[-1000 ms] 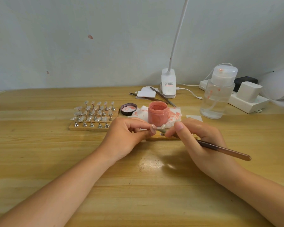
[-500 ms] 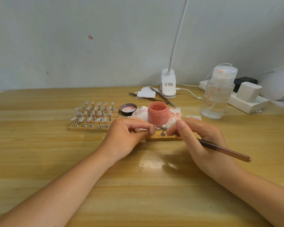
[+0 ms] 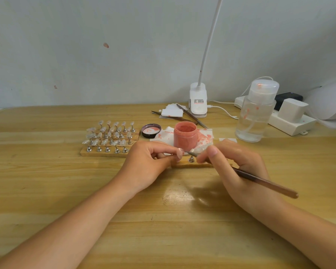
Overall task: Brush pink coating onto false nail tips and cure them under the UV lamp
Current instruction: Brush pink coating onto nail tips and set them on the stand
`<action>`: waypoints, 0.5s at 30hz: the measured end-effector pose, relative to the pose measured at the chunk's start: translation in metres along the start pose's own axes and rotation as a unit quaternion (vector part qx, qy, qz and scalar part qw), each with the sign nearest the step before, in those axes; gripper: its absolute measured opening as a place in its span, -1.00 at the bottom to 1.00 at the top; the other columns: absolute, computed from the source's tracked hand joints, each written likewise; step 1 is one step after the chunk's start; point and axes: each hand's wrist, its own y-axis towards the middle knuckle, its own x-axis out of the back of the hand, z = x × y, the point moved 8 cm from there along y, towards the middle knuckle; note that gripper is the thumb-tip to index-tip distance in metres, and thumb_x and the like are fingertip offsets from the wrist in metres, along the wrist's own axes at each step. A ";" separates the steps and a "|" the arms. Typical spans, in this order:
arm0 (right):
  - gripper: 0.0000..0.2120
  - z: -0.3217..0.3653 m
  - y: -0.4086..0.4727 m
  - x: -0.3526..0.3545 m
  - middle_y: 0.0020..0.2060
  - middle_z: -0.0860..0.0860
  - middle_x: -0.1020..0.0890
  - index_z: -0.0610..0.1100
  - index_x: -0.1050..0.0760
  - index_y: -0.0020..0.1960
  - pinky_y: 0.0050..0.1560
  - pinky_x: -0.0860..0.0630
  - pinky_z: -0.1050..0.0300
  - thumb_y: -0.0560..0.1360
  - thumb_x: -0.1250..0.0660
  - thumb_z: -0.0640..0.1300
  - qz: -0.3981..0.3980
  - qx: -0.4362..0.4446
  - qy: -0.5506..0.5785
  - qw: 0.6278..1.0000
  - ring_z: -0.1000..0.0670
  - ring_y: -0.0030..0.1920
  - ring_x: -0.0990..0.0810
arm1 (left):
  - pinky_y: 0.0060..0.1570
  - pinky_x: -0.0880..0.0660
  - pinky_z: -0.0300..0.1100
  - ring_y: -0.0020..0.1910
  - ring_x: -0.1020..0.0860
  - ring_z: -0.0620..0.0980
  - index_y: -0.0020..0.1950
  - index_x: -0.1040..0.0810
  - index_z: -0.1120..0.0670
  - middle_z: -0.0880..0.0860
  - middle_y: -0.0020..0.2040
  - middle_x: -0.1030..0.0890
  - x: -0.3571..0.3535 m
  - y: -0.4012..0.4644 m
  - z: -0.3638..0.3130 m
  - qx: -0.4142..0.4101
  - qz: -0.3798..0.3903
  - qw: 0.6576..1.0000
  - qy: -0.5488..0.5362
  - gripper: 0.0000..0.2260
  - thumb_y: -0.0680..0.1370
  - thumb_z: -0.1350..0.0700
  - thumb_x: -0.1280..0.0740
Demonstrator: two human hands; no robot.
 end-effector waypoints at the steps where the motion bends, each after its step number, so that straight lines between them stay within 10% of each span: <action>1: -0.67 0.001 0.001 -0.001 -0.33 0.13 -0.61 -0.09 -0.61 -0.25 -0.18 -0.40 0.39 0.50 -0.16 0.03 0.003 0.006 -0.014 1.000 0.18 -0.23 -0.55 | -0.29 -0.31 -0.20 -0.37 -0.33 -0.03 -0.15 -0.68 0.11 0.36 -0.19 -0.59 0.000 0.000 0.000 -0.002 0.002 1.000 0.003 -0.92 0.37 0.22 -0.44; 15: -0.62 -0.004 -0.003 0.000 -0.40 0.15 -0.58 -0.05 -0.60 -0.32 -0.21 -0.44 0.31 0.50 -0.14 0.07 0.009 -0.024 0.019 1.000 0.17 -0.27 -0.57 | -0.35 -0.26 -0.24 -0.45 -0.28 -0.16 -0.23 -0.66 -0.01 0.32 -0.22 -0.58 -0.001 0.001 0.000 -0.015 0.011 0.999 0.027 -0.86 0.38 0.24 -0.45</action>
